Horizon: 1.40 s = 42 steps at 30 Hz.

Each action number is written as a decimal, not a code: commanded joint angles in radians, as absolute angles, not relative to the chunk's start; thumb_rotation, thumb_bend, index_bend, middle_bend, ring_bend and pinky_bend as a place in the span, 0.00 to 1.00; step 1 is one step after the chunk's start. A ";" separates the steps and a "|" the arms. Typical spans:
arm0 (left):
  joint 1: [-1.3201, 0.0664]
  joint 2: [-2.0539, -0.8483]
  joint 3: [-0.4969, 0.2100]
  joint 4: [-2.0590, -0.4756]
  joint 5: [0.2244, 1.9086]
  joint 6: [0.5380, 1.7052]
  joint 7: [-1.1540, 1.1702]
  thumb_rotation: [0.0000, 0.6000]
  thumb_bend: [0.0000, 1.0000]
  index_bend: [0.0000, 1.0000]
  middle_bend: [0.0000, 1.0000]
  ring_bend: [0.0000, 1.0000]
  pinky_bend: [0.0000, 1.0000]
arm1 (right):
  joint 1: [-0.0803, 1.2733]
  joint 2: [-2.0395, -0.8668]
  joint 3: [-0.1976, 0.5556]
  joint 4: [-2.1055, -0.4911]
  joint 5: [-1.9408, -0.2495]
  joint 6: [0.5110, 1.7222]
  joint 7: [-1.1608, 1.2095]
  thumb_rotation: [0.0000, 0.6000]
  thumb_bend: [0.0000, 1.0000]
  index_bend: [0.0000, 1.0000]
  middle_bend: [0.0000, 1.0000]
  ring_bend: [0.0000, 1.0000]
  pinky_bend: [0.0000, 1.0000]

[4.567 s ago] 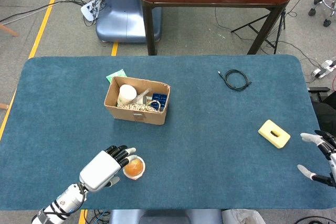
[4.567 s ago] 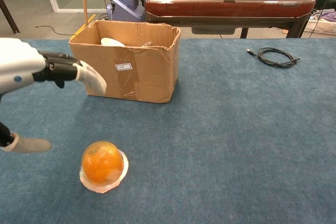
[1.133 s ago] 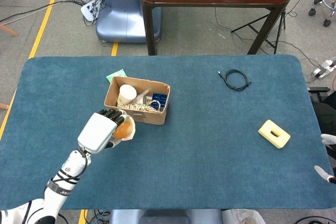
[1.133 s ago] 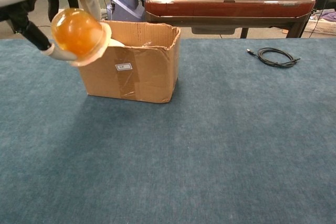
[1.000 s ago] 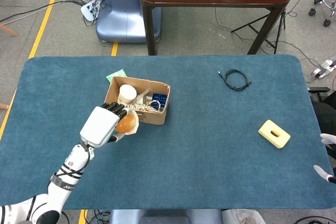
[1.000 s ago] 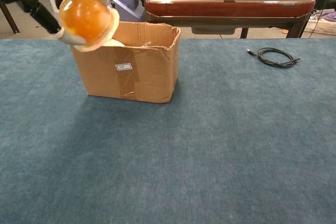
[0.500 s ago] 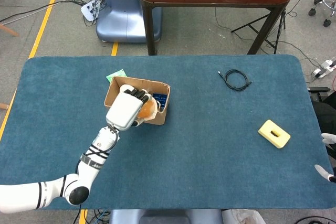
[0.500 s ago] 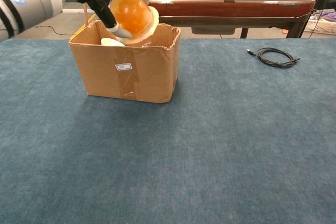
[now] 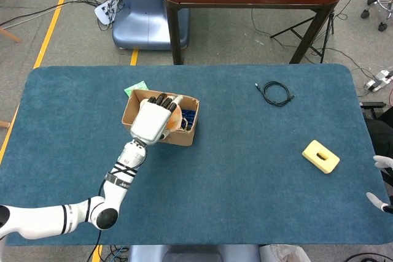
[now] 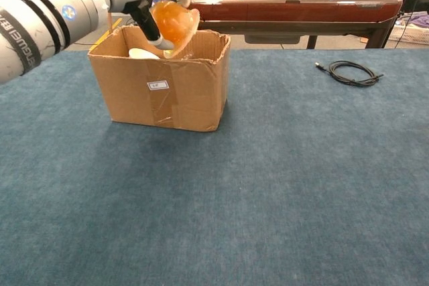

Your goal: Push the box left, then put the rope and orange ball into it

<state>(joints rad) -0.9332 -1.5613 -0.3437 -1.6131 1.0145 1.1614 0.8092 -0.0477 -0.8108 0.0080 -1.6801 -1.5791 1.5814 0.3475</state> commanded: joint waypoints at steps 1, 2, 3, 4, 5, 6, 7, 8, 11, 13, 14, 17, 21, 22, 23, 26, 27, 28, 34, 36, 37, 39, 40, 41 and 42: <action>-0.934 -1.557 -0.337 -1.613 1.009 1.167 0.808 1.00 0.13 0.00 0.00 0.00 0.29 | -0.047 -0.812 0.007 -1.682 -1.581 1.580 0.343 1.00 0.17 0.26 0.34 0.17 0.28; -0.933 -1.555 -0.334 -1.613 1.010 1.170 0.807 1.00 0.13 0.00 0.00 0.00 0.29 | -0.046 -0.812 0.007 -1.682 -1.580 1.578 0.341 1.00 0.17 0.26 0.34 0.17 0.28; -0.932 -1.554 -0.331 -1.614 1.011 1.173 0.806 1.00 0.13 0.00 0.00 0.00 0.29 | -0.045 -0.812 0.008 -1.683 -1.579 1.576 0.339 1.00 0.17 0.26 0.34 0.17 0.28; -0.930 -1.551 -0.326 -1.617 1.010 1.176 0.807 1.00 0.13 0.00 0.00 0.00 0.29 | -0.044 -0.813 0.008 -1.684 -1.577 1.573 0.337 1.00 0.17 0.26 0.34 0.17 0.28; -0.929 -1.548 -0.323 -1.619 1.010 1.178 0.808 1.00 0.13 0.00 0.00 0.00 0.29 | -0.043 -0.813 0.008 -1.685 -1.577 1.571 0.335 1.00 0.17 0.26 0.34 0.17 0.28; -0.926 -1.544 -0.319 -1.624 1.010 1.180 0.808 1.00 0.13 0.00 0.00 0.00 0.29 | -0.042 -0.813 0.007 -1.686 -1.577 1.570 0.333 1.00 0.17 0.26 0.34 0.17 0.28; -0.922 -1.538 -0.312 -1.633 1.014 1.183 0.807 1.00 0.13 0.00 0.00 0.00 0.29 | -0.041 -0.813 0.007 -1.688 -1.578 1.569 0.330 1.00 0.17 0.26 0.34 0.17 0.28; -0.918 -1.532 -0.305 -1.640 1.018 1.186 0.805 1.00 0.13 0.00 0.00 0.00 0.29 | -0.041 -0.814 0.007 -1.688 -1.578 1.568 0.328 1.00 0.17 0.26 0.34 0.17 0.28; -0.897 -1.509 -0.277 -1.671 1.032 1.199 0.804 1.00 0.13 0.05 0.01 0.04 0.29 | -0.039 -0.817 0.008 -1.688 -1.581 1.569 0.327 1.00 0.17 0.26 0.34 0.17 0.28; -0.877 -1.488 -0.256 -1.698 1.036 1.211 0.807 1.00 0.13 0.11 0.04 0.08 0.29 | -0.038 -0.817 0.007 -1.689 -1.581 1.565 0.322 1.00 0.17 0.26 0.34 0.17 0.28; -0.867 -1.478 -0.247 -1.711 1.032 1.218 0.807 1.00 0.13 0.13 0.07 0.10 0.29 | -0.038 -0.818 0.006 -1.690 -1.581 1.564 0.319 1.00 0.17 0.26 0.34 0.17 0.28; -0.826 -1.446 -0.224 -1.759 1.014 1.252 0.810 1.00 0.13 0.16 0.11 0.13 0.29 | -0.036 -0.819 0.006 -1.694 -1.580 1.560 0.309 1.00 0.17 0.26 0.34 0.17 0.28; -0.770 -1.387 -0.193 -1.820 1.015 1.307 0.811 1.00 0.13 0.20 0.13 0.16 0.29 | -0.031 -0.822 0.006 -1.701 -1.577 1.550 0.292 1.00 0.17 0.26 0.34 0.17 0.28; -0.757 -1.374 -0.184 -1.832 1.023 1.318 0.808 1.00 0.13 0.21 0.13 0.17 0.29 | -0.029 -0.823 0.006 -1.702 -1.576 1.547 0.288 1.00 0.17 0.26 0.34 0.17 0.28; -0.745 -1.360 -0.174 -1.843 1.032 1.328 0.806 1.00 0.13 0.21 0.13 0.17 0.29 | -0.028 -0.824 0.007 -1.704 -1.576 1.544 0.284 1.00 0.17 0.26 0.34 0.17 0.28; -0.702 -1.313 -0.133 -1.876 1.074 1.357 0.796 1.00 0.13 0.22 0.13 0.18 0.30 | -0.022 -0.827 0.007 -1.709 -1.572 1.532 0.267 1.00 0.17 0.26 0.34 0.17 0.28; -0.687 -1.301 -0.119 -1.884 1.089 1.367 0.790 1.00 0.13 0.23 0.13 0.18 0.31 | -0.020 -0.827 0.006 -1.712 -1.571 1.528 0.261 1.00 0.17 0.26 0.34 0.17 0.28; -0.667 -1.285 -0.101 -1.891 1.113 1.381 0.776 1.00 0.13 0.23 0.13 0.18 0.32 | -0.018 -0.828 0.006 -1.715 -1.570 1.523 0.254 1.00 0.17 0.26 0.34 0.17 0.28; -0.567 -1.234 -0.004 -1.869 1.219 1.428 0.701 1.00 0.13 0.27 0.17 0.21 0.39 | -0.007 -0.835 0.007 -1.727 -1.558 1.500 0.213 1.00 0.17 0.26 0.34 0.17 0.28; -0.537 -1.221 0.020 -1.857 1.237 1.434 0.681 1.00 0.13 0.27 0.17 0.21 0.40 | -0.005 -0.838 0.008 -1.732 -1.556 1.496 0.200 1.00 0.17 0.26 0.34 0.17 0.28; -0.526 -1.218 0.028 -1.852 1.246 1.438 0.672 1.00 0.13 0.27 0.18 0.21 0.40 | -0.004 -0.839 0.008 -1.733 -1.555 1.496 0.196 1.00 0.17 0.26 0.34 0.17 0.28; -0.500 -1.215 0.046 -1.838 1.267 1.446 0.650 1.00 0.13 0.28 0.18 0.21 0.40 | -0.002 -0.842 0.008 -1.736 -1.554 1.492 0.187 1.00 0.17 0.26 0.34 0.17 0.28; -0.489 -1.214 0.054 -1.835 1.274 1.446 0.639 1.00 0.13 0.28 0.19 0.21 0.40 | -0.001 -0.843 0.008 -1.736 -1.553 1.490 0.184 1.00 0.17 0.26 0.34 0.17 0.28; -0.478 -1.211 0.061 -1.835 1.275 1.444 0.627 1.00 0.13 0.28 0.19 0.21 0.40 | 0.001 -0.845 0.008 -1.736 -1.553 1.488 0.180 1.00 0.17 0.26 0.34 0.17 0.28; -0.468 -1.208 0.067 -1.836 1.273 1.441 0.616 1.00 0.13 0.28 0.19 0.21 0.40 | 0.002 -0.846 0.009 -1.736 -1.555 1.487 0.178 1.00 0.17 0.26 0.34 0.17 0.28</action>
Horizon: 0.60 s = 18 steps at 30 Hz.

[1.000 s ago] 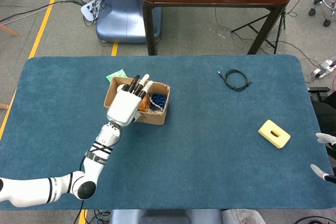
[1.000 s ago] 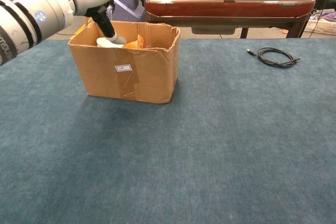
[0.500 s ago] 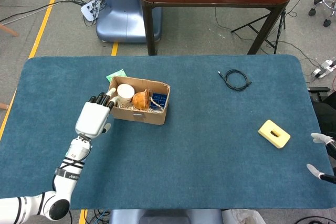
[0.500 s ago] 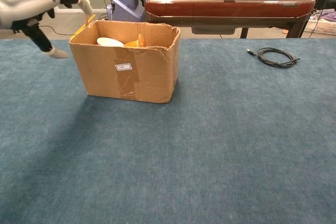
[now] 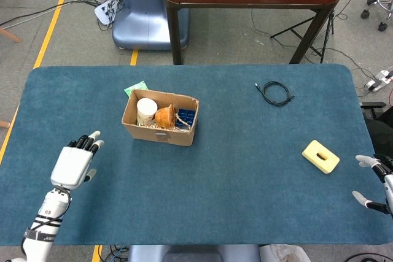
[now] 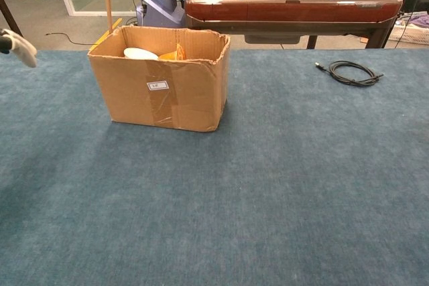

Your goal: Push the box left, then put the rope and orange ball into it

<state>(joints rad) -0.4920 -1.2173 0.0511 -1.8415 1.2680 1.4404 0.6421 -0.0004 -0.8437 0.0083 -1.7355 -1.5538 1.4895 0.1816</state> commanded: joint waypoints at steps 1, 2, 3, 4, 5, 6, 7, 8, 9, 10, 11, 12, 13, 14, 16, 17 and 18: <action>-0.454 -1.205 0.074 -1.838 1.269 1.438 0.604 1.00 0.13 0.28 0.19 0.21 0.40 | 0.005 -0.849 0.009 -1.735 -1.558 1.486 0.175 1.00 0.17 0.26 0.34 0.17 0.28; -0.444 -1.202 0.079 -1.839 1.266 1.436 0.596 1.00 0.13 0.29 0.19 0.21 0.40 | 0.006 -0.851 0.009 -1.734 -1.561 1.486 0.173 1.00 0.17 0.26 0.34 0.17 0.28; -0.433 -1.200 0.083 -1.840 1.263 1.436 0.589 1.00 0.13 0.29 0.19 0.21 0.40 | 0.008 -0.854 0.009 -1.733 -1.565 1.487 0.171 1.00 0.17 0.26 0.34 0.17 0.28; -0.418 -1.199 0.088 -1.842 1.260 1.439 0.578 1.00 0.13 0.30 0.19 0.21 0.40 | 0.009 -0.859 0.009 -1.730 -1.570 1.489 0.169 1.00 0.17 0.26 0.34 0.17 0.28; -0.406 -1.199 0.092 -1.841 1.262 1.444 0.570 1.00 0.13 0.30 0.19 0.21 0.40 | 0.010 -0.862 0.009 -1.728 -1.574 1.490 0.167 1.00 0.17 0.26 0.34 0.17 0.28; -0.390 -1.198 0.100 -1.839 1.267 1.449 0.562 1.00 0.13 0.30 0.19 0.21 0.40 | 0.011 -0.865 0.009 -1.726 -1.579 1.492 0.165 1.00 0.17 0.26 0.34 0.17 0.28; -0.378 -1.196 0.110 -1.839 1.272 1.452 0.559 1.00 0.13 0.31 0.19 0.21 0.40 | 0.012 -0.869 0.010 -1.724 -1.581 1.494 0.163 1.00 0.17 0.26 0.34 0.17 0.28; -0.366 -1.192 0.121 -1.840 1.280 1.454 0.558 1.00 0.13 0.31 0.19 0.21 0.40 | 0.012 -0.872 0.010 -1.722 -1.583 1.496 0.161 1.00 0.17 0.26 0.34 0.17 0.28; -0.350 -1.187 0.136 -1.843 1.293 1.458 0.553 1.00 0.13 0.31 0.19 0.21 0.40 | 0.012 -0.876 0.011 -1.719 -1.585 1.499 0.157 1.00 0.17 0.26 0.34 0.17 0.28; -0.336 -1.184 0.146 -1.843 1.303 1.464 0.546 1.00 0.13 0.31 0.19 0.21 0.40 | 0.012 -0.879 0.012 -1.718 -1.585 1.501 0.154 1.00 0.17 0.26 0.34 0.17 0.28; -0.323 -1.182 0.155 -1.841 1.313 1.470 0.537 1.00 0.13 0.31 0.19 0.21 0.40 | 0.012 -0.882 0.013 -1.718 -1.584 1.503 0.151 1.00 0.17 0.26 0.34 0.17 0.28; -0.305 -1.180 0.165 -1.837 1.328 1.480 0.523 1.00 0.13 0.31 0.19 0.21 0.40 | 0.012 -0.887 0.014 -1.717 -1.584 1.506 0.147 1.00 0.17 0.26 0.34 0.17 0.28; -0.292 -1.179 0.170 -1.831 1.341 1.490 0.510 1.00 0.13 0.31 0.19 0.21 0.40 | 0.013 -0.890 0.015 -1.716 -1.586 1.508 0.144 1.00 0.17 0.26 0.34 0.17 0.28; -0.279 -1.179 0.174 -1.823 1.354 1.500 0.494 1.00 0.13 0.31 0.19 0.21 0.40 | 0.013 -0.893 0.015 -1.716 -1.588 1.510 0.142 1.00 0.17 0.26 0.34 0.17 0.28; -0.257 -1.172 0.181 -1.807 1.382 1.511 0.438 1.00 0.13 0.31 0.19 0.21 0.40 | 0.013 -0.899 0.015 -1.716 -1.593 1.516 0.135 1.00 0.17 0.27 0.34 0.17 0.28; -0.250 -1.166 0.182 -1.803 1.390 1.510 0.406 1.00 0.13 0.31 0.20 0.21 0.40 | 0.012 -0.901 0.015 -1.716 -1.595 1.518 0.131 1.00 0.17 0.27 0.34 0.17 0.28; -0.245 -1.159 0.180 -1.797 1.396 1.510 0.375 1.00 0.13 0.32 0.20 0.21 0.40 | 0.011 -0.902 0.015 -1.716 -1.597 1.521 0.129 1.00 0.17 0.27 0.34 0.17 0.28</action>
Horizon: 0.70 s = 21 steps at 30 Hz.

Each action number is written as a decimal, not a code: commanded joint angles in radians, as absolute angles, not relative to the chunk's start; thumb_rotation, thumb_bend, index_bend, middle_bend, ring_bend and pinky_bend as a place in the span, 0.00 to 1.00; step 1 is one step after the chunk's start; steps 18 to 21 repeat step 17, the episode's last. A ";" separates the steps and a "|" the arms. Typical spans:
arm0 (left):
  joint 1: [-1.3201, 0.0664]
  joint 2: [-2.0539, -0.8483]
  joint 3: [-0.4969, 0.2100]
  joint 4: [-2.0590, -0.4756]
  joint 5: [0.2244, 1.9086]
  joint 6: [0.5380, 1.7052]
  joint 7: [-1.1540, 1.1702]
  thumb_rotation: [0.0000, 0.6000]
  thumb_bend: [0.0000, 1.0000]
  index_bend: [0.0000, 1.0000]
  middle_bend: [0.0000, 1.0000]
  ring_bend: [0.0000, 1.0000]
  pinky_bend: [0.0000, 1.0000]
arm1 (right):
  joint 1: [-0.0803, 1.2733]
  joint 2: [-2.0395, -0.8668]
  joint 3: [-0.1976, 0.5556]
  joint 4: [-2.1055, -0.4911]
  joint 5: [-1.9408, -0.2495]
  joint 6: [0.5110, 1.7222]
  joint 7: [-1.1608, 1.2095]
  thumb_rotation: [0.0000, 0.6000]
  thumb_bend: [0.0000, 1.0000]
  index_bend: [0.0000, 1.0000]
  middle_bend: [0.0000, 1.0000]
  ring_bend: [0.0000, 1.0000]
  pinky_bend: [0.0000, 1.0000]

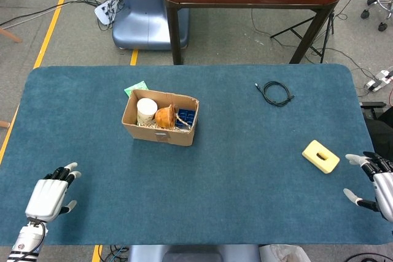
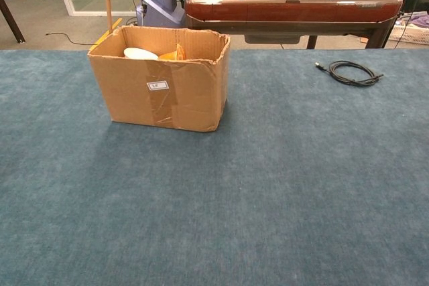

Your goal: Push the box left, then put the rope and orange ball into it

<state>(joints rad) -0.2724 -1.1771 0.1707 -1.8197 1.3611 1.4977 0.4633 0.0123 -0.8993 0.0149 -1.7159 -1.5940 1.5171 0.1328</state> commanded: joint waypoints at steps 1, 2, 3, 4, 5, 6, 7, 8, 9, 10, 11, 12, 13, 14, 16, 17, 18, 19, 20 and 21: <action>-0.239 -1.153 0.175 -1.784 1.404 1.511 0.342 1.00 0.13 0.32 0.20 0.21 0.40 | 0.010 -0.903 0.014 -1.716 -1.600 1.525 0.128 1.00 0.17 0.27 0.34 0.17 0.28; -0.234 -1.150 0.171 -1.772 1.409 1.513 0.321 1.00 0.13 0.32 0.20 0.21 0.40 | 0.010 -0.904 0.015 -1.716 -1.600 1.528 0.129 1.00 0.17 0.27 0.34 0.17 0.28; -0.228 -1.148 0.167 -1.761 1.411 1.514 0.302 1.00 0.13 0.32 0.20 0.21 0.40 | 0.009 -0.905 0.014 -1.715 -1.600 1.529 0.131 1.00 0.17 0.27 0.34 0.17 0.28; -0.222 -1.148 0.160 -1.747 1.413 1.514 0.273 1.00 0.13 0.32 0.21 0.21 0.40 | 0.009 -0.905 0.014 -1.714 -1.599 1.530 0.135 1.00 0.17 0.27 0.34 0.17 0.28; -0.220 -1.148 0.155 -1.739 1.413 1.510 0.253 1.00 0.13 0.32 0.21 0.21 0.40 | 0.009 -0.905 0.015 -1.714 -1.596 1.529 0.138 1.00 0.17 0.27 0.34 0.17 0.28; -0.219 -1.146 0.151 -1.733 1.413 1.503 0.236 1.00 0.13 0.33 0.21 0.21 0.40 | 0.009 -0.906 0.016 -1.713 -1.591 1.527 0.140 1.00 0.17 0.27 0.34 0.17 0.28; -0.220 -1.140 0.147 -1.727 1.418 1.495 0.218 1.00 0.13 0.33 0.21 0.21 0.40 | 0.011 -0.906 0.018 -1.711 -1.586 1.524 0.141 1.00 0.17 0.27 0.34 0.17 0.28; -0.221 -1.135 0.144 -1.722 1.423 1.489 0.208 1.00 0.13 0.33 0.22 0.21 0.39 | 0.012 -0.906 0.018 -1.710 -1.583 1.520 0.143 1.00 0.17 0.27 0.34 0.17 0.28; -0.219 -1.132 0.139 -1.716 1.428 1.487 0.199 1.00 0.13 0.33 0.22 0.21 0.39 | 0.015 -0.905 0.019 -1.710 -1.577 1.514 0.147 1.00 0.17 0.27 0.34 0.17 0.28; -0.216 -1.134 0.135 -1.711 1.428 1.487 0.197 1.00 0.13 0.33 0.22 0.21 0.39 | 0.017 -0.904 0.020 -1.710 -1.574 1.510 0.149 1.00 0.17 0.27 0.34 0.17 0.28; -0.213 -1.136 0.133 -1.706 1.428 1.484 0.200 1.00 0.13 0.33 0.22 0.21 0.39 | 0.018 -0.903 0.021 -1.709 -1.572 1.507 0.151 1.00 0.17 0.27 0.34 0.17 0.28; -0.210 -1.138 0.134 -1.702 1.430 1.477 0.208 1.00 0.13 0.33 0.22 0.21 0.39 | 0.021 -0.903 0.022 -1.708 -1.570 1.504 0.155 1.00 0.17 0.27 0.34 0.17 0.28; -0.209 -1.139 0.134 -1.702 1.431 1.470 0.213 1.00 0.13 0.33 0.22 0.21 0.39 | 0.022 -0.903 0.022 -1.707 -1.568 1.500 0.157 1.00 0.17 0.27 0.34 0.17 0.28; -0.209 -1.141 0.133 -1.702 1.432 1.463 0.216 1.00 0.13 0.33 0.22 0.21 0.39 | 0.024 -0.902 0.022 -1.705 -1.566 1.495 0.160 1.00 0.17 0.27 0.34 0.17 0.28; -0.209 -1.147 0.128 -1.698 1.435 1.449 0.218 1.00 0.13 0.33 0.22 0.21 0.39 | 0.028 -0.901 0.021 -1.704 -1.561 1.484 0.163 1.00 0.17 0.27 0.34 0.17 0.28; -0.210 -1.151 0.126 -1.696 1.435 1.442 0.217 1.00 0.13 0.33 0.22 0.21 0.39 | 0.029 -0.900 0.020 -1.705 -1.560 1.481 0.161 1.00 0.17 0.27 0.34 0.17 0.28; -0.210 -1.151 0.126 -1.696 1.435 1.442 0.217 1.00 0.13 0.33 0.22 0.21 0.39 | 0.029 -0.900 0.020 -1.705 -1.560 1.481 0.161 1.00 0.17 0.27 0.34 0.17 0.28; -0.210 -1.151 0.126 -1.696 1.435 1.442 0.217 1.00 0.13 0.33 0.22 0.21 0.39 | 0.029 -0.900 0.020 -1.705 -1.560 1.481 0.161 1.00 0.17 0.27 0.34 0.17 0.28; -0.210 -1.151 0.126 -1.696 1.435 1.442 0.217 1.00 0.13 0.33 0.22 0.21 0.39 | 0.029 -0.900 0.020 -1.705 -1.560 1.481 0.161 1.00 0.17 0.27 0.34 0.17 0.28; -0.210 -1.151 0.126 -1.696 1.435 1.442 0.217 1.00 0.13 0.33 0.22 0.21 0.39 | 0.029 -0.900 0.020 -1.705 -1.560 1.481 0.161 1.00 0.17 0.27 0.34 0.17 0.28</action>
